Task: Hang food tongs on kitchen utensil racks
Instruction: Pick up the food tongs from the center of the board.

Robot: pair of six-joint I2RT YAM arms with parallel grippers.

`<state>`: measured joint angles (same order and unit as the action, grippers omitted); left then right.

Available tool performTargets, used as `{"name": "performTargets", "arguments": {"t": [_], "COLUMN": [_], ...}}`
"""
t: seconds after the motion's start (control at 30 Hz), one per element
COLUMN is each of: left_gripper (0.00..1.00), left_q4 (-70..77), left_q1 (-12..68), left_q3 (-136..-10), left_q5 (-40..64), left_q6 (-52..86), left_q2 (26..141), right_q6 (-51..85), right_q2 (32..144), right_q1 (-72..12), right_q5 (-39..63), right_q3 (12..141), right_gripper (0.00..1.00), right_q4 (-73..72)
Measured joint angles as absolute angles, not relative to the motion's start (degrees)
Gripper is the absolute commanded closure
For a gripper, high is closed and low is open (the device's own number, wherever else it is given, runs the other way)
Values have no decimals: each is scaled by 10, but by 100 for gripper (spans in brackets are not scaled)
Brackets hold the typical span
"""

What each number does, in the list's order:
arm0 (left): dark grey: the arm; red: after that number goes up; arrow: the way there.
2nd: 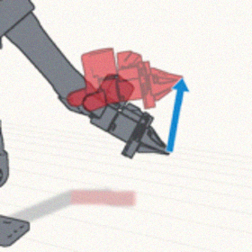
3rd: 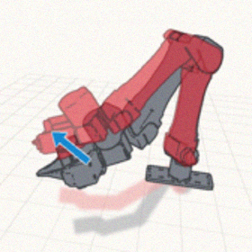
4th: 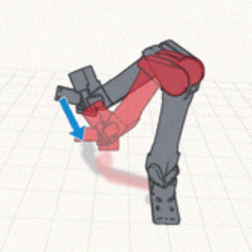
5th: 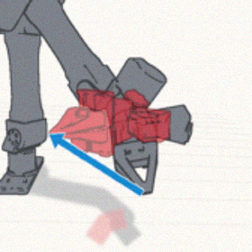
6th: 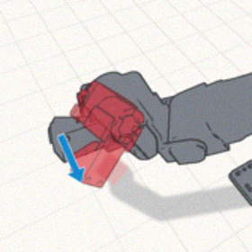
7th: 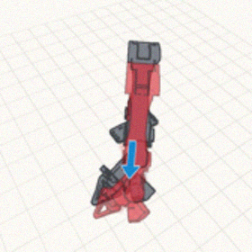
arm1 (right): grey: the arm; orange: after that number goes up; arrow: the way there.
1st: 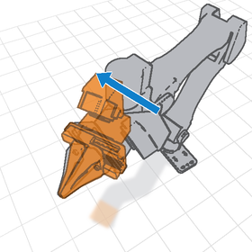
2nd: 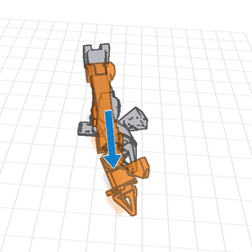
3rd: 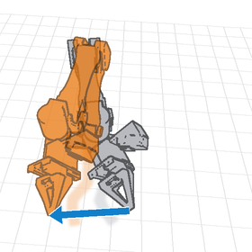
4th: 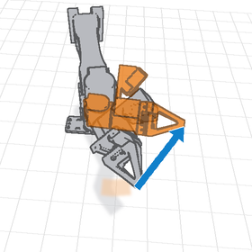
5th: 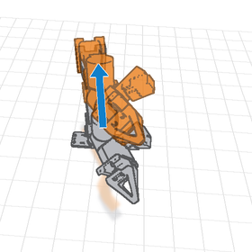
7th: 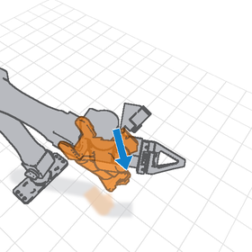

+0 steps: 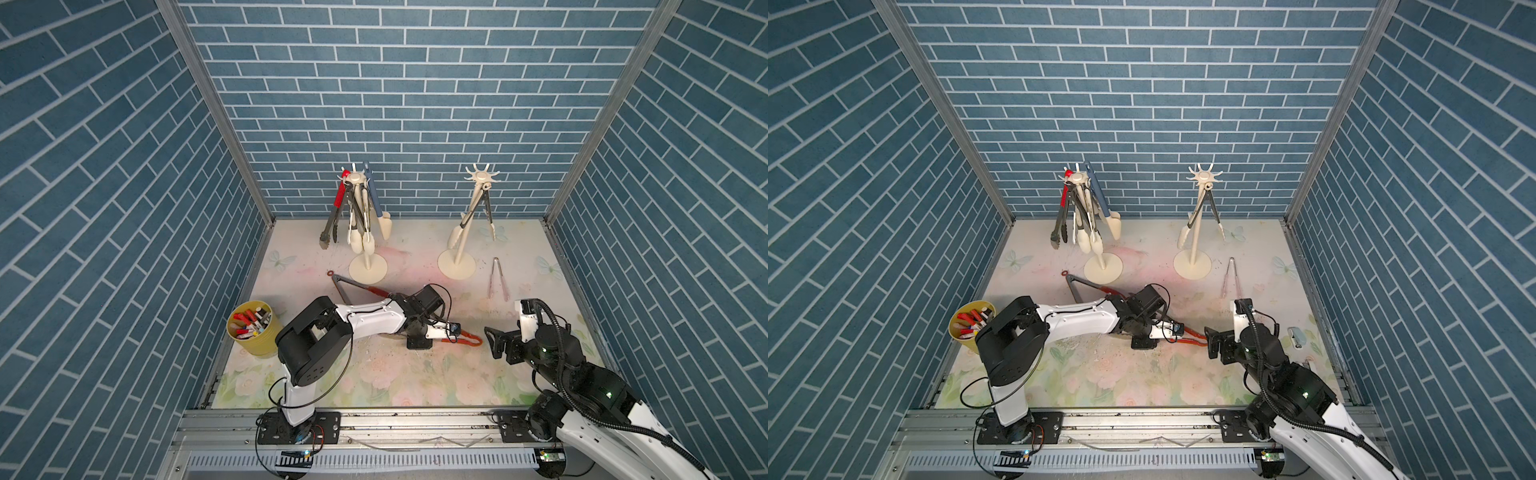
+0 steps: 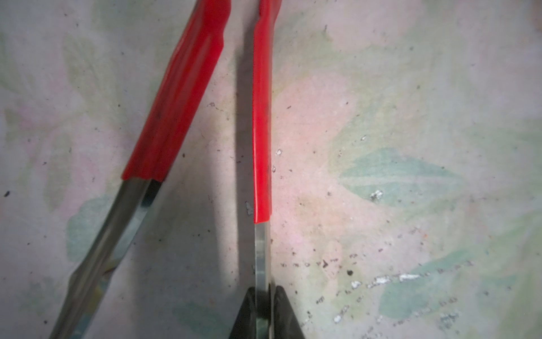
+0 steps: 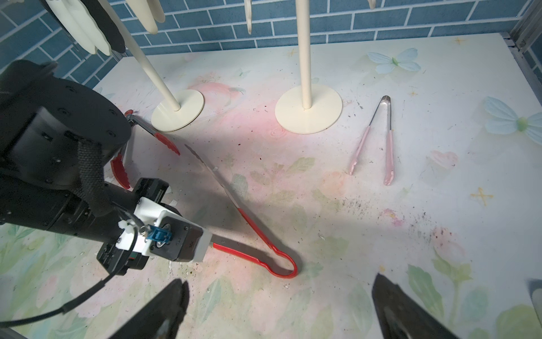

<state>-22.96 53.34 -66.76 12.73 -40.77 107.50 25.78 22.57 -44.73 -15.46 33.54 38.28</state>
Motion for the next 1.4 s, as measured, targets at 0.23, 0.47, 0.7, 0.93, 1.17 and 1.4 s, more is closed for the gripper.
{"name": "performTargets", "arguments": {"t": [0.23,0.47,0.7,0.93,1.17,1.4], "left_gripper": [98,100,100,100,100,100], "left_q4": [-241,-256,-258,-233,-180,-108], "left_q1": [534,534,534,534,527,513], "left_q3": [-675,-687,-692,-692,-689,-669], "left_q5": [128,135,157,182,210,230], "left_q6": [-407,-400,-378,-332,-263,-192], "left_q2": [1075,1064,1020,988,948,891], "right_q6": [258,258,258,258,263,268], "right_q2": [226,225,218,210,204,204], "right_q1": [-447,-447,-447,-447,-447,-447], "right_q5": [-157,-167,-175,-176,-175,-172], "right_q3": [340,340,340,343,352,352], "right_gripper": [1,2,2,2,1,2], "right_q4": [384,384,384,385,384,384]}}
